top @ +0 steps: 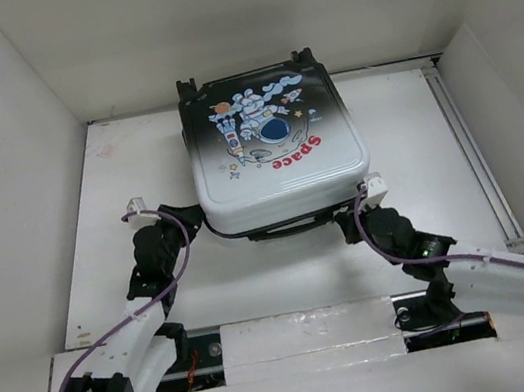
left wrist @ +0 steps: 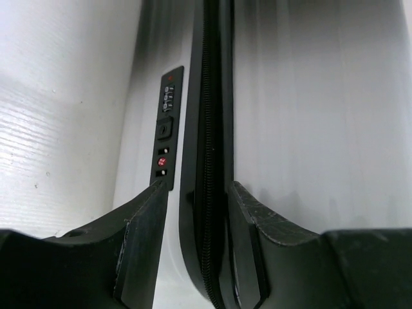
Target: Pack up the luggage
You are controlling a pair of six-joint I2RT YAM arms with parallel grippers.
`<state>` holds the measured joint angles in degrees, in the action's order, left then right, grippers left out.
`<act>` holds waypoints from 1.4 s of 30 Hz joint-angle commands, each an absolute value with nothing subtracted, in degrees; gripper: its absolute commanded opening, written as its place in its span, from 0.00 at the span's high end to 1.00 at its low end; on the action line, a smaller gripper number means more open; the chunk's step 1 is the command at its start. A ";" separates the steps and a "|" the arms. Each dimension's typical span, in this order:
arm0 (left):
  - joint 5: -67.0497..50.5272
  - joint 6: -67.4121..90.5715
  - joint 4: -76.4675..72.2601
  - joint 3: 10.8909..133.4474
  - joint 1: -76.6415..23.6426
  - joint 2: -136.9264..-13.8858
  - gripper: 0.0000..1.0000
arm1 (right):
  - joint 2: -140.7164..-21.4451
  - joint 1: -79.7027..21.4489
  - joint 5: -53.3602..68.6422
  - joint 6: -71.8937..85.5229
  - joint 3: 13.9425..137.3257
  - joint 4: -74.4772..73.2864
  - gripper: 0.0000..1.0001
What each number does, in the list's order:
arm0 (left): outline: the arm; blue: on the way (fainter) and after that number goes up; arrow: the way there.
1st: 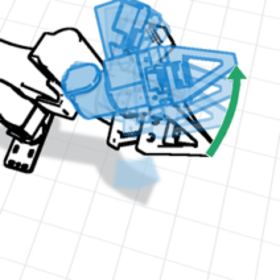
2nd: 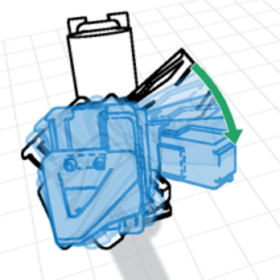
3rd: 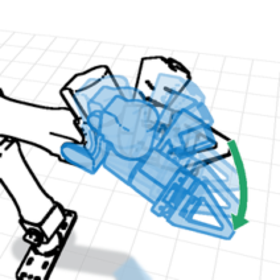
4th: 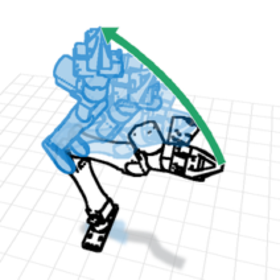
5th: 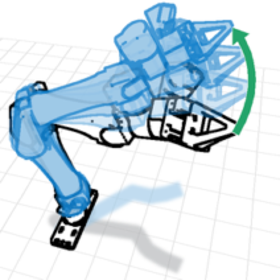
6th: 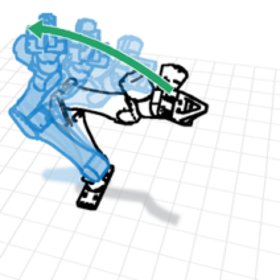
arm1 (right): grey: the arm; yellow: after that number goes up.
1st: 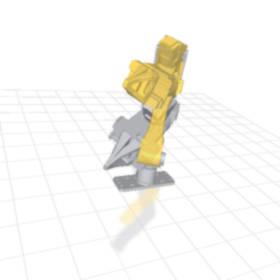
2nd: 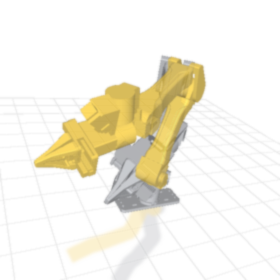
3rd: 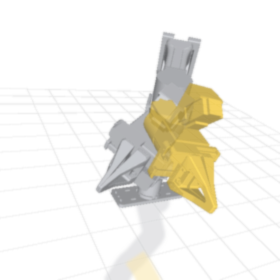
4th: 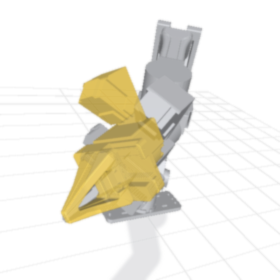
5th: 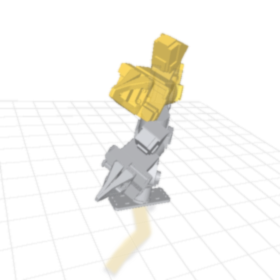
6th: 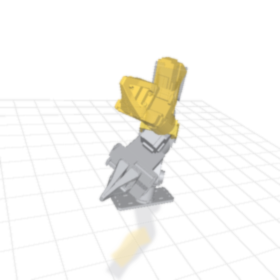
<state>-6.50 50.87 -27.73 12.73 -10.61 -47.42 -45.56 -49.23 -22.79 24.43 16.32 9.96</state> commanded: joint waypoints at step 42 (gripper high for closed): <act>-1.95 50.45 -15.64 25.30 -23.47 -42.46 0.43 | -83.52 -76.20 -16.69 15.38 51.69 17.18 0.48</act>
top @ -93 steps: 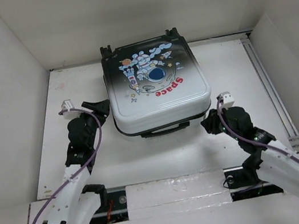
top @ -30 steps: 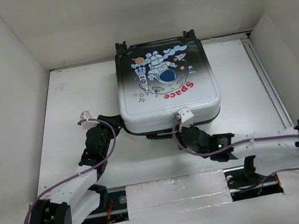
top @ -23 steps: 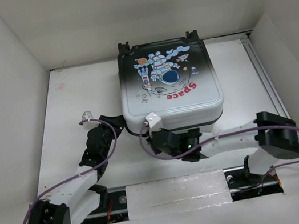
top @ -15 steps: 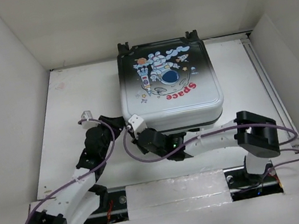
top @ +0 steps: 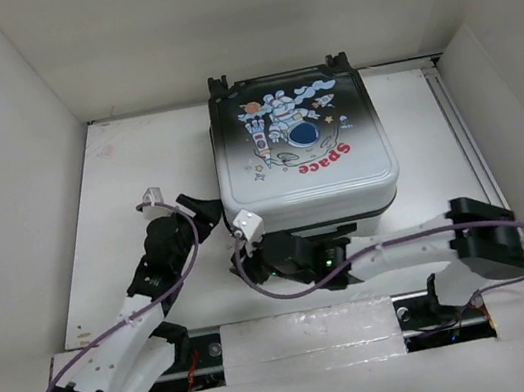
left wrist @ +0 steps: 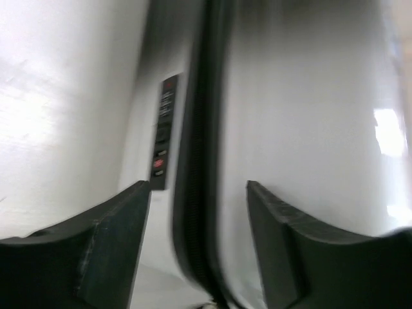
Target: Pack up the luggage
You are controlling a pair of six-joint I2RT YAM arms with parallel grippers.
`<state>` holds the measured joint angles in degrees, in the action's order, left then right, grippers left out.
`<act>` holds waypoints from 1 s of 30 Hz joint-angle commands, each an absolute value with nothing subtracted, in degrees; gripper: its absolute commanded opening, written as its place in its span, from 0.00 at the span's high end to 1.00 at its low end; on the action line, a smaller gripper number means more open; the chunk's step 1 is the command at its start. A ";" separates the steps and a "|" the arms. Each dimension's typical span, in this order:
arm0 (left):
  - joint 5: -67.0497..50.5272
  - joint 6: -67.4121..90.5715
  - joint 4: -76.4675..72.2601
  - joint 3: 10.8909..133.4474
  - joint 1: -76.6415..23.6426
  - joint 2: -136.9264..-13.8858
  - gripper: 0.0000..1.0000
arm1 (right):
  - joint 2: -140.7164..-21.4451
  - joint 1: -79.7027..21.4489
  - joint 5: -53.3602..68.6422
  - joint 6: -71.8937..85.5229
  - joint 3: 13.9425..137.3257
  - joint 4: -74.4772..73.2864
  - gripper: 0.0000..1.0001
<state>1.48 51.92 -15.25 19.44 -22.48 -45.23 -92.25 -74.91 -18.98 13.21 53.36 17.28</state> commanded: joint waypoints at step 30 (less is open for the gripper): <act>-3.16 45.97 -23.55 25.58 -22.32 -51.33 0.63 | -90.95 0.36 12.30 12.49 69.79 -6.50 0.87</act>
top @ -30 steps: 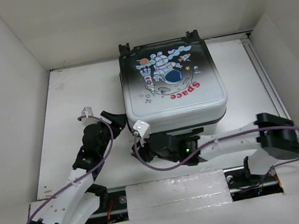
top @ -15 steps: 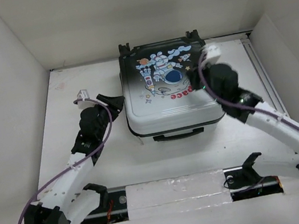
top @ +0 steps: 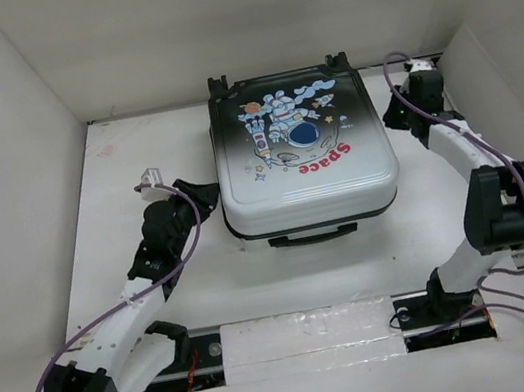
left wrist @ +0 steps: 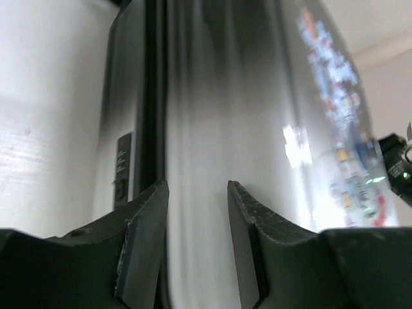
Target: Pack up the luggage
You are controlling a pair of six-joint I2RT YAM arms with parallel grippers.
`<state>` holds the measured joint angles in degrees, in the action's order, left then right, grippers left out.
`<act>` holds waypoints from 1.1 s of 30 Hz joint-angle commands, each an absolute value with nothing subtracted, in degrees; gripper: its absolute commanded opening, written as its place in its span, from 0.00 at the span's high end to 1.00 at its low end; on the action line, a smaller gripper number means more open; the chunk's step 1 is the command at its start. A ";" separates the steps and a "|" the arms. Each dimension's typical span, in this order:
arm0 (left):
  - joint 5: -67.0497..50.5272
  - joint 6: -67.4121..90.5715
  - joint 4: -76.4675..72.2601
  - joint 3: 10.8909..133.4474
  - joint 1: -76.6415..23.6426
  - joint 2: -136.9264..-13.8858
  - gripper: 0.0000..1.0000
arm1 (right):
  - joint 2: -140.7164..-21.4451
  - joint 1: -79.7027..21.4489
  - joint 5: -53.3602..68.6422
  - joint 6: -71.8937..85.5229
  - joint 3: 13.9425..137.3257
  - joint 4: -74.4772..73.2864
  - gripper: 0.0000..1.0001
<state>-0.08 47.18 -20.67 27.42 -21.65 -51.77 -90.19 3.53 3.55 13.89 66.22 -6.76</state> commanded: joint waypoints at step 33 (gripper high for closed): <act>-0.02 43.59 -41.66 28.56 -42.97 -58.89 0.69 | -115.31 -17.59 54.65 19.34 125.04 -2.10 0.52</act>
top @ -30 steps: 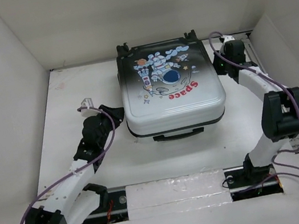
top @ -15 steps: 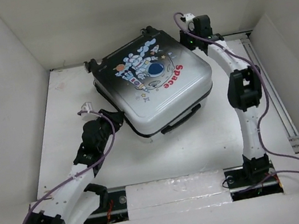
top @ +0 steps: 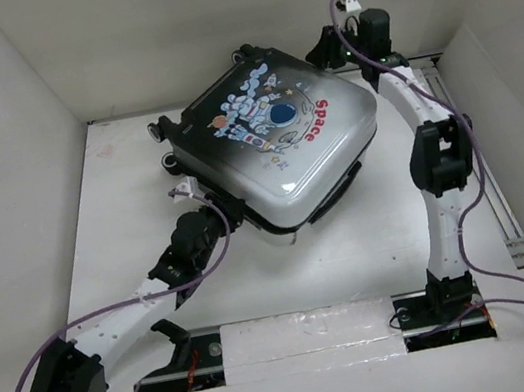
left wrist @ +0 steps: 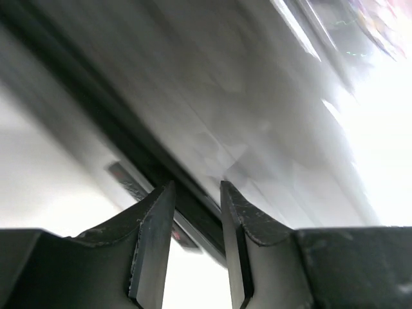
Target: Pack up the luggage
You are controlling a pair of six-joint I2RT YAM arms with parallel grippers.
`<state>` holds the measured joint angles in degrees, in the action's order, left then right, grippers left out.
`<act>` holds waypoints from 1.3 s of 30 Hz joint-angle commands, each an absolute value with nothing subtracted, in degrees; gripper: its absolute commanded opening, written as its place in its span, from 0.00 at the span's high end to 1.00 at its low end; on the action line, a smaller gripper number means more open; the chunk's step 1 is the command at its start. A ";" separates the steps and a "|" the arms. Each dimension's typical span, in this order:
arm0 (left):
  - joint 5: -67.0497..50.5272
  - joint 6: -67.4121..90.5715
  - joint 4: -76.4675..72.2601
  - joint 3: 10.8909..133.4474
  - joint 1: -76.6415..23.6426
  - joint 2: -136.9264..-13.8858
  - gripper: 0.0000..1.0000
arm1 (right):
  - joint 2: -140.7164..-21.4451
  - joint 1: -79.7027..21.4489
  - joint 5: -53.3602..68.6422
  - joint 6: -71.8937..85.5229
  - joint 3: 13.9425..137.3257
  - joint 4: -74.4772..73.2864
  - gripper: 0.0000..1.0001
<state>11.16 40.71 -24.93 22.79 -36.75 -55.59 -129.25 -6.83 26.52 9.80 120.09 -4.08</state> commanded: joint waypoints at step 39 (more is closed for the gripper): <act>-25.66 65.30 -40.25 62.40 1.76 -98.34 0.00 | -36.66 -38.14 11.60 12.48 30.16 -4.39 0.38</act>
<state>-17.76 65.89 -35.55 58.13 2.04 -96.62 -37.45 -37.56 13.23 12.67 32.38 -3.09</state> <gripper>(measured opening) 0.996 0.621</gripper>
